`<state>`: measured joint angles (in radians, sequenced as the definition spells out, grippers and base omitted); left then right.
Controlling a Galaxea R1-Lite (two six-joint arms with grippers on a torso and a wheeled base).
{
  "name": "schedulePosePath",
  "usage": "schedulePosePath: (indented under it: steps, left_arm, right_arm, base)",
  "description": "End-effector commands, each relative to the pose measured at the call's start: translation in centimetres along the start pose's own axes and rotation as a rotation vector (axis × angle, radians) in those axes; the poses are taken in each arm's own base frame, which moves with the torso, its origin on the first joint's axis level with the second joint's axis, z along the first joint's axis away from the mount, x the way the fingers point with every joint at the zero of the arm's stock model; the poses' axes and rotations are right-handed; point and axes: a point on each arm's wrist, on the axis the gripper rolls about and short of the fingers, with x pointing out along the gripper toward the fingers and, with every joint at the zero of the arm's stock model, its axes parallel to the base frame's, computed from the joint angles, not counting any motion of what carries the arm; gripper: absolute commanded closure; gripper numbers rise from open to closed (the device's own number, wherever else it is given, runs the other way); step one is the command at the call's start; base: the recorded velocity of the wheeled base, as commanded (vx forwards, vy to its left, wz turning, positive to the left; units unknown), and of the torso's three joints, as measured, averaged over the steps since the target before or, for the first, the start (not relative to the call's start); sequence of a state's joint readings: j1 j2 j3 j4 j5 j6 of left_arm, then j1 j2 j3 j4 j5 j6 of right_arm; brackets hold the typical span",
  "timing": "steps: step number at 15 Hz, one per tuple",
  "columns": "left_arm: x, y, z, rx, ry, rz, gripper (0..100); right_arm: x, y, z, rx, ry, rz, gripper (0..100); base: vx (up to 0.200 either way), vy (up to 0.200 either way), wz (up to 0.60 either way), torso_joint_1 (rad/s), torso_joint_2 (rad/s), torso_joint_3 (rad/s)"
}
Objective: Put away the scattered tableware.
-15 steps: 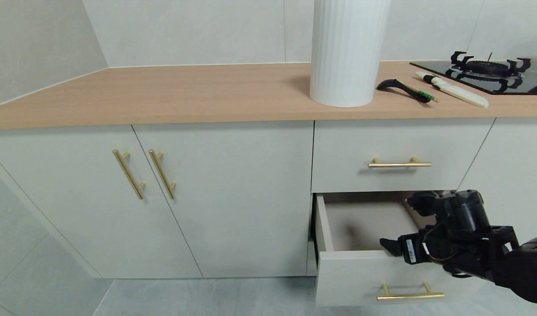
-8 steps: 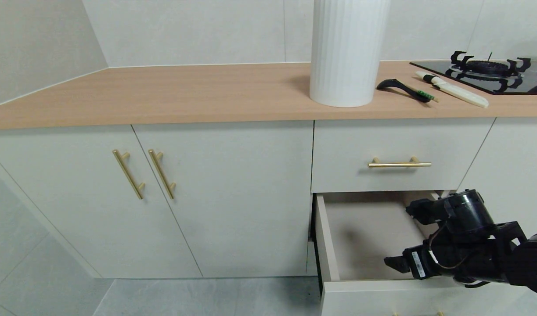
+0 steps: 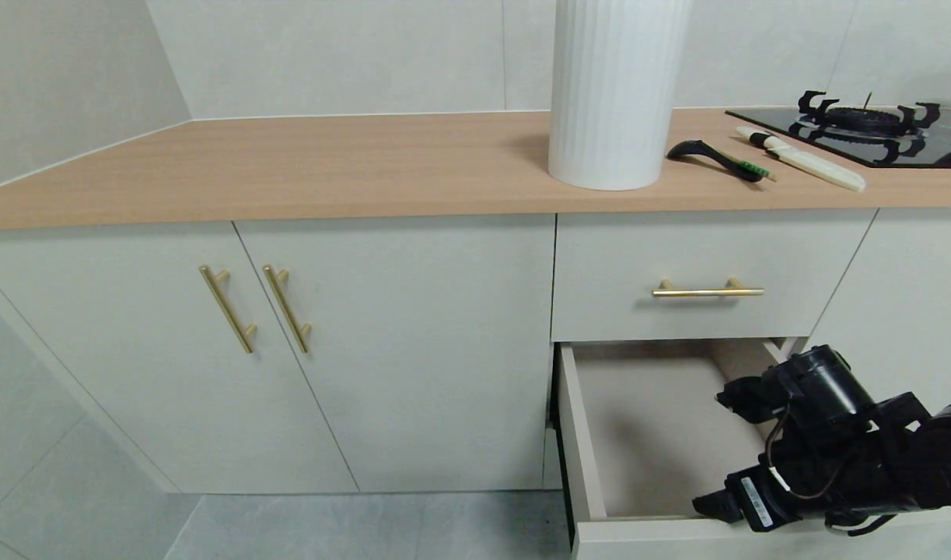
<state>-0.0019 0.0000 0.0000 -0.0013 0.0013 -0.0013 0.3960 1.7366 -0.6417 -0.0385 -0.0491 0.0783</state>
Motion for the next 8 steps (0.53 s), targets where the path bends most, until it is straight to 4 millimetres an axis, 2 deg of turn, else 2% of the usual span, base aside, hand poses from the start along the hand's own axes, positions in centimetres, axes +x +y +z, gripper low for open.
schedulePosePath:
  steps: [1, 8]
  left_arm:
    - [0.0, 0.0, 0.0, 0.000, 0.000, 0.001, 0]
    - [0.0, 0.0, 0.0, 0.000, 0.000, 0.001, 0]
  right_arm:
    - [-0.3, 0.2, 0.0, -0.022, 0.007, 0.003, 0]
    - [-0.6, 0.4, -1.9, -0.158, 0.188, 0.008, 0]
  base:
    - [0.000, 0.000, 0.00, 0.000, 0.00, 0.000]
    - [0.000, 0.000, 0.00, 0.000, 0.00, 0.000]
